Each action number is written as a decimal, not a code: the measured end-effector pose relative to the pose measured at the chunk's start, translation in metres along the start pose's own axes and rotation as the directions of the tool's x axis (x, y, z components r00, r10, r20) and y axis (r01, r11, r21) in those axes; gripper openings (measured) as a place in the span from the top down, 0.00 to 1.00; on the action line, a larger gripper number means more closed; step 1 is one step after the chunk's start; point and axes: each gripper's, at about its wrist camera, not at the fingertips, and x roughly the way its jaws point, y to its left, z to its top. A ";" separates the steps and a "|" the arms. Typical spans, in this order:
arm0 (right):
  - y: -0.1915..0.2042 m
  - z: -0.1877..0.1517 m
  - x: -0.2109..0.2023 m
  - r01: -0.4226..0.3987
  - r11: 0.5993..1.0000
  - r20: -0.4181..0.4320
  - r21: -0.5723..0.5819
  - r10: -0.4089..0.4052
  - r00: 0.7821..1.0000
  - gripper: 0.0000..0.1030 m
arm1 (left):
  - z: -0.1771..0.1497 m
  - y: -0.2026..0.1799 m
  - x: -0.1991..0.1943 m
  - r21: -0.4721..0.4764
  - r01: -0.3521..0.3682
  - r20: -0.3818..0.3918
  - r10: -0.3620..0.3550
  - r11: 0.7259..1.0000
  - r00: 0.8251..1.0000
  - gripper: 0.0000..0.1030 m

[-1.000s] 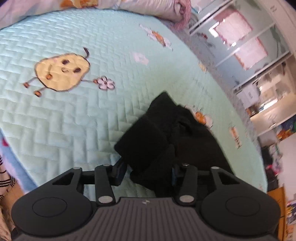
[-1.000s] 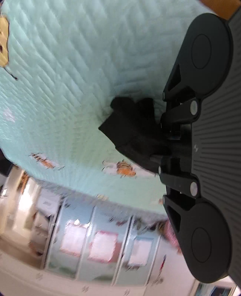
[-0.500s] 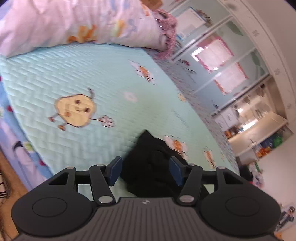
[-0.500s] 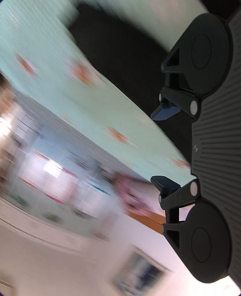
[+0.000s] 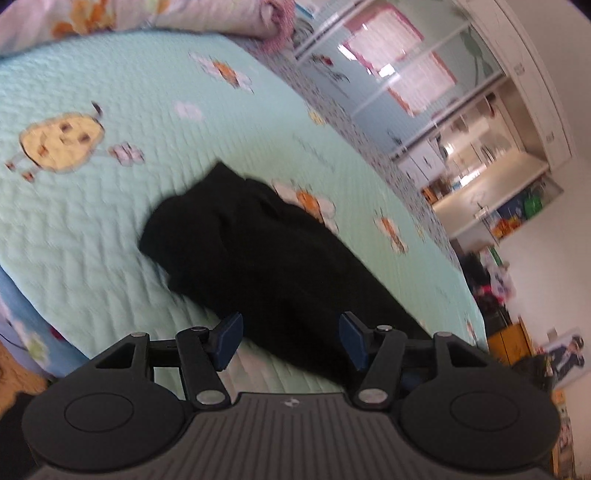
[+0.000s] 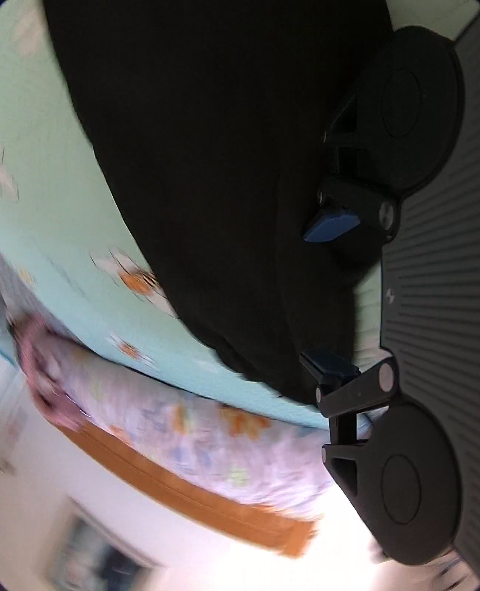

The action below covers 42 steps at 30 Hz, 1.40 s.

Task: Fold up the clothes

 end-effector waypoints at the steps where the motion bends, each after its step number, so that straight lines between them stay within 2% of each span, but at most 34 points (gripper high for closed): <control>1: 0.004 0.000 -0.007 -0.036 0.999 0.007 -0.004 0.036 0.999 0.35 | -0.004 0.000 0.003 0.002 0.011 -0.013 -0.011 1.000 1.000 0.41; 3: 0.024 -0.008 -0.016 -0.047 0.995 0.003 -0.089 0.048 0.999 0.35 | -0.013 0.000 0.010 0.005 0.023 -0.037 -0.023 1.000 0.999 0.41; 5: 0.045 -0.021 -0.017 0.003 0.975 -0.011 -0.223 -0.006 1.000 0.34 | -0.021 0.002 0.015 0.003 0.022 -0.053 -0.022 1.000 0.998 0.41; 6: 0.055 -0.030 -0.014 0.039 0.950 -0.011 -0.310 -0.044 0.999 0.34 | -0.023 0.003 0.016 -0.001 0.019 -0.056 -0.019 1.000 0.998 0.41; 7: 0.067 -0.040 -0.009 0.079 0.908 -0.006 -0.413 -0.089 0.996 0.34 | -0.025 0.005 0.016 -0.006 0.016 -0.056 -0.016 1.000 0.998 0.41; 8: 0.080 -0.053 0.000 0.128 0.837 0.011 -0.532 -0.144 0.990 0.35 | -0.027 0.006 0.016 -0.012 0.013 -0.057 -0.014 1.000 0.998 0.41; 9: 0.089 -0.066 0.008 0.170 0.750 0.035 -0.639 -0.192 0.981 0.35 | -0.028 0.008 0.015 -0.018 0.009 -0.056 -0.010 1.000 0.998 0.41; 10: 0.097 -0.078 0.017 0.207 0.649 0.065 -0.732 -0.235 0.970 0.37 | -0.029 0.009 0.013 -0.022 0.005 -0.054 -0.006 1.000 0.999 0.41; 11: 0.103 -0.089 0.029 0.233 0.530 0.096 -0.815 -0.274 0.957 0.43 | -0.029 0.010 0.010 -0.023 0.002 -0.051 -0.003 1.000 0.999 0.41; 12: 0.105 -0.096 0.041 0.247 0.441 0.114 -0.863 -0.307 0.945 0.49 | -0.030 0.011 0.008 -0.025 0.000 -0.048 -0.002 1.000 0.999 0.41; 14: 0.106 -0.106 0.061 0.274 0.294 0.155 -0.916 -0.371 0.916 0.82 | -0.030 0.014 0.004 -0.029 0.001 -0.042 -0.002 1.000 0.999 0.41; 16: 0.101 -0.096 0.075 0.298 0.274 0.173 -0.914 -0.402 0.899 0.98 | -0.031 0.012 0.000 -0.024 0.012 -0.037 -0.013 1.000 0.999 0.41; 19: 0.103 -0.062 0.069 0.301 0.412 0.132 -0.860 -0.389 0.912 0.99 | -0.032 0.009 -0.003 0.002 0.043 -0.037 -0.043 0.999 0.998 0.41; 22: 0.106 -0.036 0.048 0.279 0.517 0.094 -0.809 -0.356 0.930 0.99 | -0.036 0.006 0.002 0.016 0.084 -0.045 -0.083 0.996 0.996 0.41; 24: 0.109 -0.016 0.043 0.217 0.633 0.002 -0.743 -0.322 0.947 1.00 | -0.038 0.003 0.008 0.023 0.113 -0.055 -0.111 0.993 0.992 0.41; 27: 0.107 0.005 0.033 0.149 0.769 -0.103 -0.621 -0.268 0.958 1.00 | -0.038 -0.005 0.014 0.054 0.166 -0.066 -0.163 0.985 0.984 0.41; 28: 0.106 0.010 0.030 0.140 0.798 -0.119 -0.587 -0.255 0.959 1.00 | -0.039 -0.008 0.015 0.065 0.183 -0.068 -0.179 0.981 0.981 0.41; 31: 0.106 0.016 0.025 0.143 0.811 -0.122 -0.567 -0.255 0.959 1.00 | -0.039 -0.015 0.022 0.097 0.214 -0.082 -0.207 0.972 0.975 0.41; 33: 0.111 0.003 0.019 0.137 0.786 -0.145 -0.603 -0.278 0.950 0.93 | -0.041 -0.017 0.025 0.110 0.202 -0.091 -0.192 0.973 0.977 0.41; 34: 0.115 -0.007 0.015 0.146 0.755 -0.141 -0.639 -0.302 0.943 0.84 | -0.041 -0.016 0.025 0.109 0.196 -0.091 -0.187 0.975 0.978 0.41; 35: 0.121 -0.023 0.014 0.156 0.699 -0.128 -0.698 -0.335 0.933 0.62 | -0.041 -0.014 0.025 0.101 0.194 -0.091 -0.185 0.976 0.979 0.41; 37: 0.127 -0.060 0.014 0.192 0.548 -0.053 -0.814 -0.399 0.916 0.43 | -0.043 -0.012 0.024 0.085 0.192 -0.086 -0.185 0.978 0.979 0.41; 39: 0.125 -0.091 0.026 0.245 0.379 0.041 -0.892 -0.473 0.880 0.43 | -0.044 -0.010 0.024 0.080 0.187 -0.083 -0.181 0.979 0.980 0.41; 41: 0.118 -0.119 0.042 0.298 0.193 0.154 -0.935 -0.536 0.830 0.46 | -0.046 -0.012 0.023 0.087 0.177 -0.086 -0.170 0.980 0.982 0.41; 42: 0.112 -0.119 0.045 0.310 0.182 0.163 -0.933 -0.554 0.817 0.51 | -0.046 -0.013 0.023 0.092 0.173 -0.088 -0.166 0.981 0.982 0.41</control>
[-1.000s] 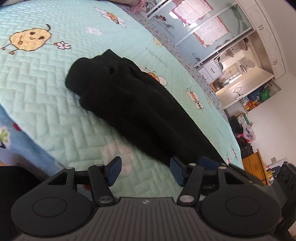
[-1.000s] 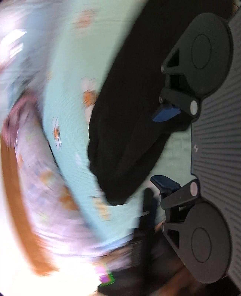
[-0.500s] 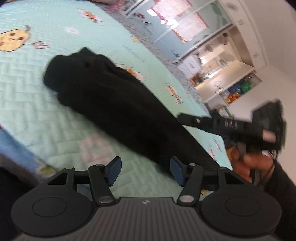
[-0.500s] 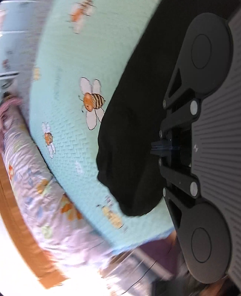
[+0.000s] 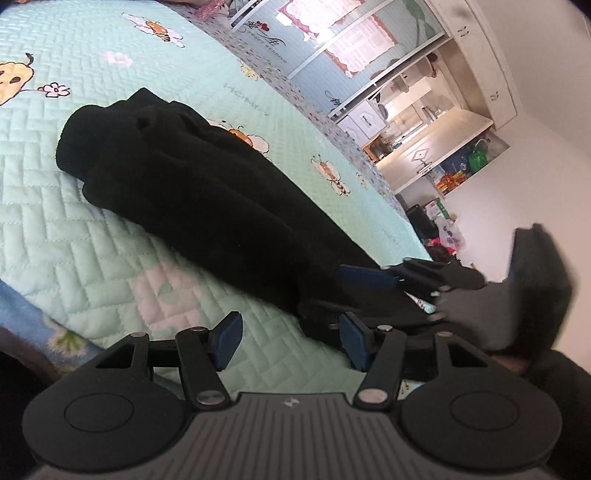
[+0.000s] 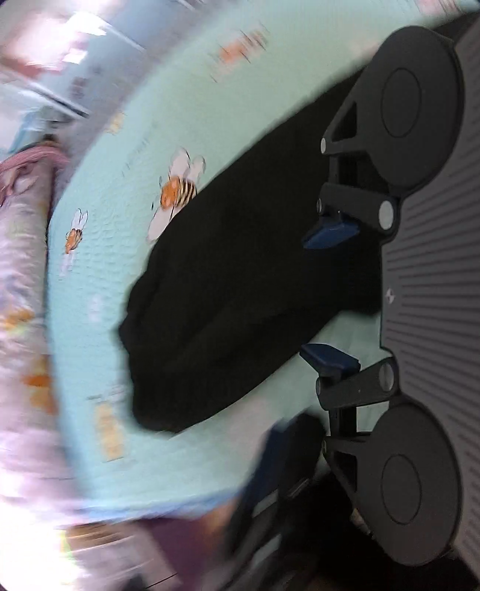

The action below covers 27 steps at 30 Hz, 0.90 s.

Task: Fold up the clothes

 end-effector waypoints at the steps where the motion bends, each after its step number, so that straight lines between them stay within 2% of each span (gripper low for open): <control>1: -0.003 -0.002 0.005 -0.001 1.000 -0.018 0.018 0.002 1.000 0.74 | 0.000 -0.001 -0.001 0.006 -0.003 -0.001 0.003 1.000 1.000 0.41; 2: -0.005 -0.004 0.009 -0.003 0.999 -0.036 0.036 0.004 0.999 0.83 | -0.001 -0.002 -0.001 0.013 -0.006 -0.003 0.006 1.000 1.000 0.41; 4: -0.025 -0.002 0.003 -0.058 0.988 -0.022 0.142 0.062 0.998 0.87 | 0.000 -0.004 -0.001 0.026 -0.004 -0.006 0.004 1.000 1.000 0.41; 6: -0.052 0.002 -0.006 -0.132 0.955 0.006 0.265 0.136 0.991 0.89 | 0.000 -0.007 0.001 0.040 0.011 -0.008 -0.011 0.999 1.000 0.41; 11: -0.109 0.005 -0.010 -0.305 0.809 0.072 0.503 0.312 0.947 0.90 | 0.003 -0.023 0.010 0.115 0.060 -0.016 -0.059 0.992 0.998 0.41; 14: -0.127 0.002 -0.007 -0.374 0.716 0.108 0.590 0.389 0.915 0.90 | 0.001 -0.037 0.021 0.211 0.057 -0.024 -0.054 0.976 0.998 0.41; 15: -0.130 0.002 -0.005 -0.385 0.697 0.114 0.604 0.403 0.908 0.90 | 0.000 -0.042 0.024 0.250 0.051 -0.025 -0.046 0.967 0.999 0.41; 18: -0.137 0.001 -0.001 -0.408 0.655 0.121 0.636 0.437 0.891 0.90 | -0.004 -0.063 0.036 0.405 -0.018 0.002 0.019 0.914 1.000 0.41; 21: -0.141 -0.002 0.001 -0.425 0.625 0.126 0.654 0.464 0.877 0.90 | -0.008 -0.071 0.050 0.484 -0.104 0.051 0.091 0.869 0.995 0.41; 22: -0.141 -0.002 0.001 -0.429 0.622 0.129 0.655 0.468 0.874 0.90 | -0.008 -0.073 0.054 0.492 -0.131 0.068 0.112 0.861 0.991 0.41; 25: -0.142 -0.003 0.000 -0.441 0.613 0.137 0.655 0.478 0.868 0.90 | -0.005 -0.073 0.070 0.456 -0.221 0.118 0.188 0.862 0.975 0.41; 27: -0.142 -0.003 0.000 -0.449 0.607 0.142 0.656 0.484 0.863 0.90 | -0.003 -0.074 0.080 0.423 -0.330 0.177 0.281 0.844 0.943 0.41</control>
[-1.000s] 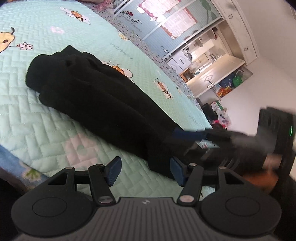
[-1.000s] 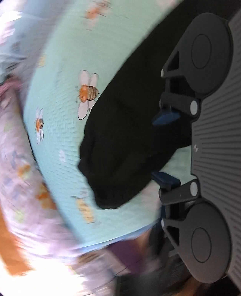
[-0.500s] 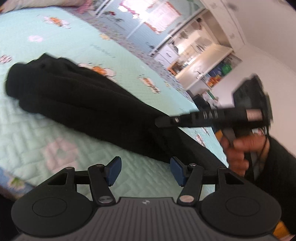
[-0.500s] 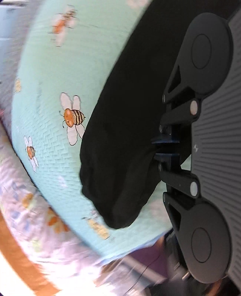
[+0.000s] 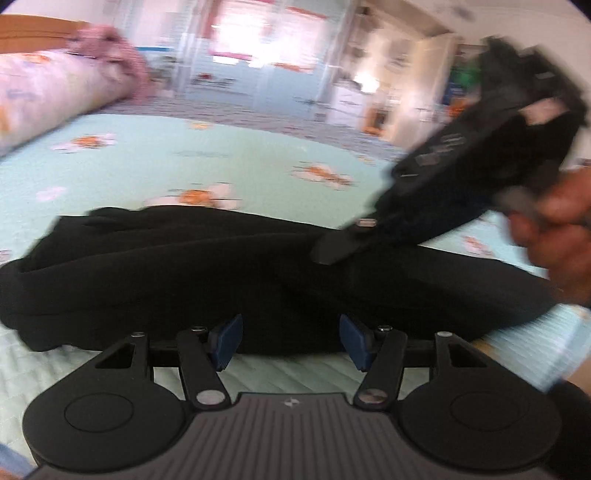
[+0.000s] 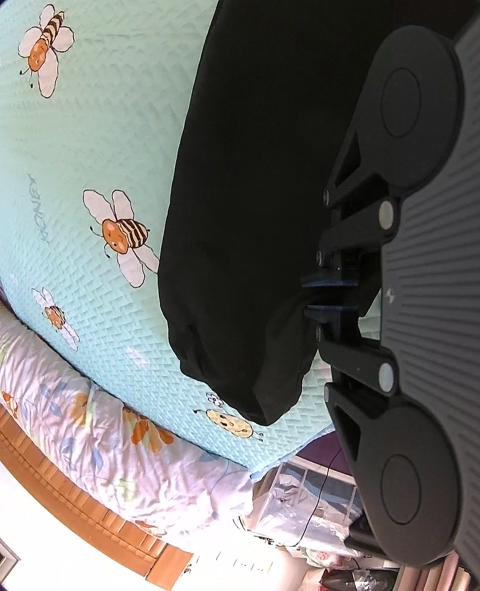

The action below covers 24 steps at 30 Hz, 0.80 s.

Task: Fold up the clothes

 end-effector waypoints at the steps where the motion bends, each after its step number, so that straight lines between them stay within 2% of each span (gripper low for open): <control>1: 0.000 0.000 0.000 -0.005 1.000 -0.001 0.001 0.005 1.000 0.90 | 0.001 -0.001 0.005 -0.014 -0.048 0.003 0.048 0.999 0.999 0.41; 5: 0.001 -0.002 0.000 -0.038 0.999 0.000 0.004 0.038 0.999 0.93 | 0.001 -0.001 0.017 -0.085 -0.118 -0.007 0.118 0.989 0.993 0.41; 11: 0.001 -0.006 0.000 -0.060 0.998 0.017 0.005 0.060 0.998 0.95 | -0.008 -0.019 0.027 -0.035 -0.221 0.010 0.221 0.975 0.975 0.42; 12: -0.002 -0.006 -0.002 -0.065 0.998 0.027 0.019 0.065 0.998 0.95 | -0.010 -0.019 0.028 -0.025 -0.240 0.015 0.240 0.970 0.971 0.45; 13: -0.005 -0.008 -0.007 -0.068 0.997 0.043 0.032 0.066 0.997 0.93 | -0.011 -0.018 0.030 -0.015 -0.259 0.020 0.259 0.966 0.966 0.64; 14: -0.008 -0.011 -0.012 -0.069 0.997 0.061 0.043 0.066 0.996 0.90 | -0.014 -0.017 0.030 -0.011 -0.272 0.019 0.272 0.962 0.962 0.88; 15: -0.010 -0.014 -0.017 -0.070 0.996 0.079 0.055 0.066 0.995 0.90 | -0.017 -0.013 0.029 -0.019 -0.274 0.012 0.274 0.962 0.962 0.94; 16: -0.013 -0.018 -0.023 -0.076 0.995 0.095 0.063 0.070 0.993 0.90 | -0.017 -0.009 0.029 -0.031 -0.271 0.009 0.272 0.962 0.962 0.98; 18: -0.016 -0.033 -0.037 -0.101 0.992 0.118 0.071 0.092 0.989 0.89 | -0.016 -0.003 0.026 -0.047 -0.262 0.013 0.263 0.964 0.965 1.00; 21: -0.023 -0.071 -0.049 -0.142 0.986 0.125 0.092 0.130 0.984 0.81 | -0.017 0.000 0.013 -0.054 -0.244 0.016 0.245 0.968 0.969 1.00; 23: -0.029 -0.102 -0.049 -0.172 0.978 0.129 0.117 0.157 0.979 0.67 | -0.021 -0.004 -0.002 -0.052 -0.233 0.018 0.234 0.971 0.972 1.00; 24: -0.032 -0.120 -0.047 -0.187 0.974 0.136 0.124 0.170 0.976 0.67 | -0.022 -0.003 -0.008 -0.057 -0.222 0.022 0.224 0.973 0.974 1.00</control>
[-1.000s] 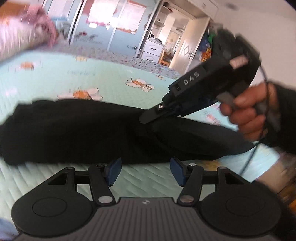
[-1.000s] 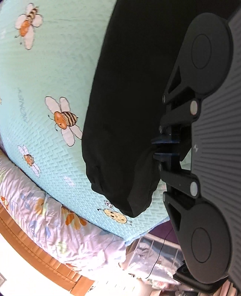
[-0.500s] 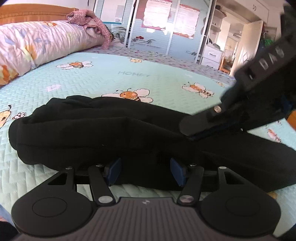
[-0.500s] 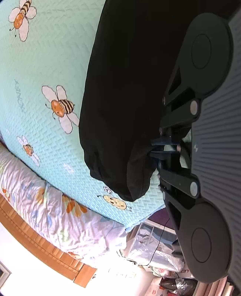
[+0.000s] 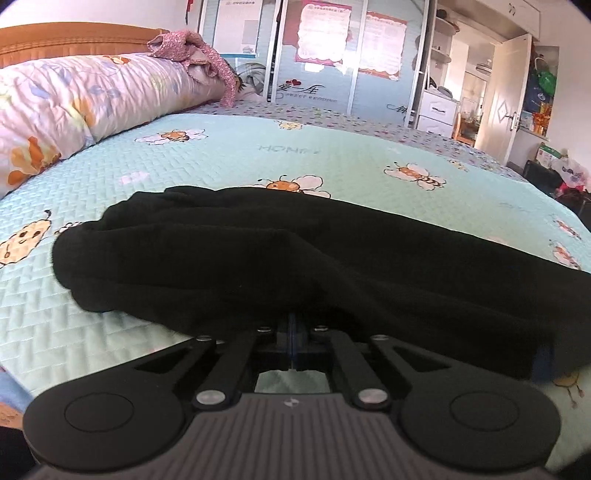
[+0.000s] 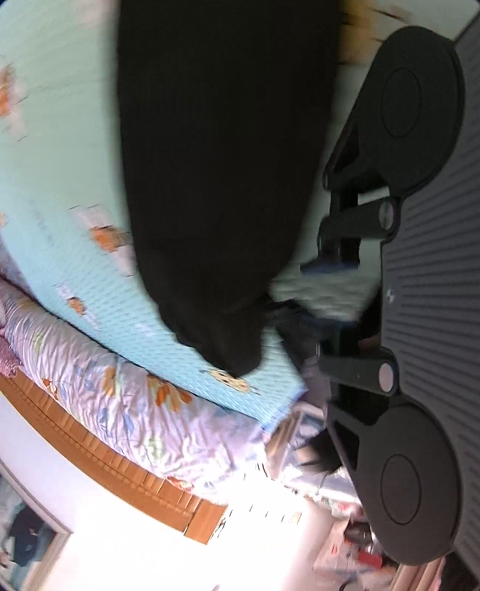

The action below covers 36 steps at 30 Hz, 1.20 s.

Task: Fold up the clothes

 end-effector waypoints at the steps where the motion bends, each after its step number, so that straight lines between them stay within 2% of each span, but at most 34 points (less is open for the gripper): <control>1: -0.002 -0.014 0.001 0.003 1.000 0.016 -0.013 -0.002 1.000 0.67 | 0.000 0.001 -0.006 -0.005 0.012 0.008 -0.012 1.000 1.000 1.00; 5: 0.010 -0.045 0.033 0.071 0.975 0.101 -0.209 -0.050 0.994 0.67 | 0.004 -0.002 -0.021 0.036 0.014 0.029 -0.015 0.999 0.999 1.00; 10: 0.016 -0.047 0.080 0.158 0.908 0.190 -0.387 -0.089 0.978 0.67 | 0.013 -0.006 -0.028 0.157 0.035 0.035 -0.041 0.987 0.999 0.97; 13: 0.013 -0.035 0.083 0.258 0.873 0.290 -0.414 -0.143 0.946 0.67 | 0.019 -0.005 -0.025 0.191 0.026 0.021 -0.031 0.981 0.999 0.96; 15: 0.004 -0.019 0.070 0.320 0.875 0.384 -0.364 -0.172 0.907 0.67 | 0.023 -0.001 -0.024 0.181 0.009 0.018 -0.013 0.983 1.000 0.94; 18: -0.003 -0.001 0.048 0.340 0.884 0.489 -0.321 -0.152 0.859 0.66 | 0.026 0.000 -0.022 0.180 0.006 0.021 -0.010 0.984 1.000 0.86; 19: -0.005 0.004 0.044 0.336 0.887 0.502 -0.318 -0.144 0.853 0.63 | 0.027 -0.001 -0.020 0.186 0.009 0.022 -0.013 0.983 1.000 0.84; 20: -0.008 0.009 0.044 0.323 0.893 0.497 -0.314 -0.136 0.857 0.59 | 0.029 -0.002 -0.018 0.195 0.015 0.022 -0.020 0.981 1.000 0.84; 24: -0.018 0.008 0.046 0.274 0.925 0.480 -0.263 -0.121 0.869 0.57 | 0.040 -0.008 -0.015 0.253 0.033 0.049 -0.047 0.967 0.998 0.80; 26: -0.015 0.002 0.047 0.271 0.926 0.476 -0.261 -0.121 0.871 0.57 | 0.045 -0.011 -0.013 0.300 0.048 0.055 -0.067 0.953 0.996 0.71; 29: -0.001 -0.015 0.044 0.259 0.918 0.478 -0.301 -0.090 0.874 0.55 | 0.049 -0.013 0.000 0.366 0.070 0.020 -0.083 0.928 0.996 0.67; 31: 0.013 -0.035 0.043 0.228 0.913 0.456 -0.338 -0.053 0.888 0.52 | 0.050 -0.008 0.012 0.363 0.071 -0.005 -0.075 0.929 0.997 0.67; 33: 0.028 -0.053 0.052 0.220 0.874 0.413 -0.433 -0.024 0.910 0.52 | 0.055 -0.002 0.021 0.330 0.077 -0.029 -0.072 0.941 0.997 0.67; 36: 0.034 -0.055 0.071 0.238 0.847 0.397 -0.476 -0.035 0.917 0.52 | 0.061 0.006 0.025 0.280 0.078 -0.050 -0.067 0.957 0.997 0.67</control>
